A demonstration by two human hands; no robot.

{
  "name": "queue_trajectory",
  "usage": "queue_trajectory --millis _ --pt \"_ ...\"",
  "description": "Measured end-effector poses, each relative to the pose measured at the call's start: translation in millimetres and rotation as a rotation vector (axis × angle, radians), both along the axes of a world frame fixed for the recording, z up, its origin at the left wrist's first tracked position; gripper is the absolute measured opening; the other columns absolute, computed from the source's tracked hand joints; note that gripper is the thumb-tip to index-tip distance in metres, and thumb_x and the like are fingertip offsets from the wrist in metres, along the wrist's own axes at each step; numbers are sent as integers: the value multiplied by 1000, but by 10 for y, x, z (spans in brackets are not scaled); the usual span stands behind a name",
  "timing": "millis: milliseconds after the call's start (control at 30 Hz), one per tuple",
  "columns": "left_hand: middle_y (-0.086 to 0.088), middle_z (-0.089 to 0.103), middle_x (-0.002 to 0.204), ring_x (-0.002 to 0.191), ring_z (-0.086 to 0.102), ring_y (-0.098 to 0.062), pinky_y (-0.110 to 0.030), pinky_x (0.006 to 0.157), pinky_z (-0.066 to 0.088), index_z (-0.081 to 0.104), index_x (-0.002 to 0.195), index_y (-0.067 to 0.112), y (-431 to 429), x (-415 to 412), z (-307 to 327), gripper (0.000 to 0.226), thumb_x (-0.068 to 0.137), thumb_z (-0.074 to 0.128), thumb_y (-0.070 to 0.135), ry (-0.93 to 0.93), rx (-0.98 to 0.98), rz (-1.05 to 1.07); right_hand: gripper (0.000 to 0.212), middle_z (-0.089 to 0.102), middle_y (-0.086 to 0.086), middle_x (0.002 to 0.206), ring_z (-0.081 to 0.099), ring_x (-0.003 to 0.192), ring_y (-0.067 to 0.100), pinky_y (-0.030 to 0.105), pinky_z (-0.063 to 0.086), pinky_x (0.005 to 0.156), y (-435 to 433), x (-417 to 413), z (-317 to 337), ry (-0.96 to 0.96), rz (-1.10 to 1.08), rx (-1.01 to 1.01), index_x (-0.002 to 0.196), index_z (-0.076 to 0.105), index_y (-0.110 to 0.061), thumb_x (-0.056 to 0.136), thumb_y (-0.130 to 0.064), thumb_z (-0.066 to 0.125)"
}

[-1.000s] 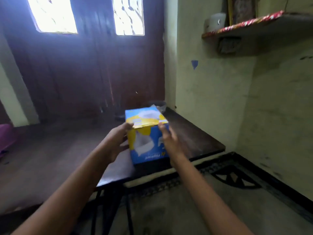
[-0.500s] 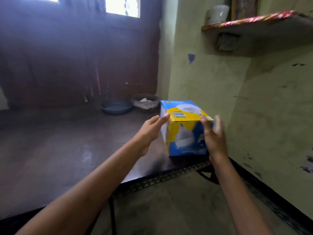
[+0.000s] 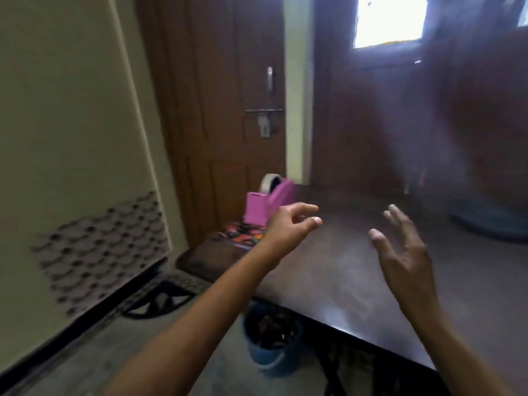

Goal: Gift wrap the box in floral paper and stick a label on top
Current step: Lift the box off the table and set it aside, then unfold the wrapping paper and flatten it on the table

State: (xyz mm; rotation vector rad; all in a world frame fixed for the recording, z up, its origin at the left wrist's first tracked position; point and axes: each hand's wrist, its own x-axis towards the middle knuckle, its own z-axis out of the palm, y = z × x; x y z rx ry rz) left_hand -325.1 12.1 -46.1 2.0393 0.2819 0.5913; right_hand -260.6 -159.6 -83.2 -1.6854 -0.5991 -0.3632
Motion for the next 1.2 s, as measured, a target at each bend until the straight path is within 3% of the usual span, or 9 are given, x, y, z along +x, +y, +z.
queue_trajectory --millis 67,167,333,433,633,767,933,1033,1200 --pt "-2 70 101 91 64 -14 -26 79 52 70 106 18 420 -145 -72 22 84 66 21 41 74 145 47 57 -3 127 50 122 11 29 38 103 418 54 -50 69 127 -81 132 51 -17 87 -21 64" --pt "-3 72 98 90 65 -15 -27 80 51 72 98 18 992 -185 -243 19 82 66 24 167 212 385 42 60 3 125 54 119 16 26 39 101 899 162 -86 100 223 -244 126 57 -12 85 -16 65" --pt "-8 60 126 118 54 -27 -32 94 44 61 122 17 1656 -3 -506 44 84 63 40 500 284 560 48 56 4 132 52 121 17 32 42 100 1461 372 -75 140 275 -448 133 50 -14 87 -23 62" --pt "-11 55 132 120 52 -30 -34 95 44 54 129 12 1829 169 -580 55 86 59 46 572 296 555 52 55 5 133 54 117 19 33 46 95 1778 535 -86 141 257 -518 136 46 -14 88 -25 61" --pt "-9 63 105 90 59 -23 -31 70 45 61 104 6 1932 437 -502 40 83 67 40 607 240 535 57 53 11 131 59 108 25 40 53 89 2352 766 -81 229 223 -523 139 40 -13 88 -28 62" --pt "-9 67 98 88 64 -23 -29 67 49 67 98 6 2040 539 -562 35 75 75 31 559 68 525 46 60 7 120 60 101 23 40 53 88 2578 826 -158 190 140 -490 126 54 -14 85 -33 65" --pt "-8 63 86 80 60 -23 -26 63 43 65 82 10 1943 606 -600 1 82 65 11 398 -47 508 44 49 10 126 44 116 27 38 38 98 2675 913 -196 14 -39 -651 118 57 -17 82 -41 66" --pt "-11 62 85 74 59 -23 -27 62 46 61 74 7 1861 580 -584 9 81 64 3 339 -182 455 37 44 11 130 46 115 28 40 41 99 2632 920 -173 33 -35 -629 111 57 -15 82 -35 68" --pt "-9 55 68 54 56 -14 -17 35 45 53 66 6 1505 405 -545 23 83 58 -8 261 -398 337 32 52 11 122 55 109 31 43 47 93 2308 801 -163 83 49 -580 110 51 -11 85 -26 66"
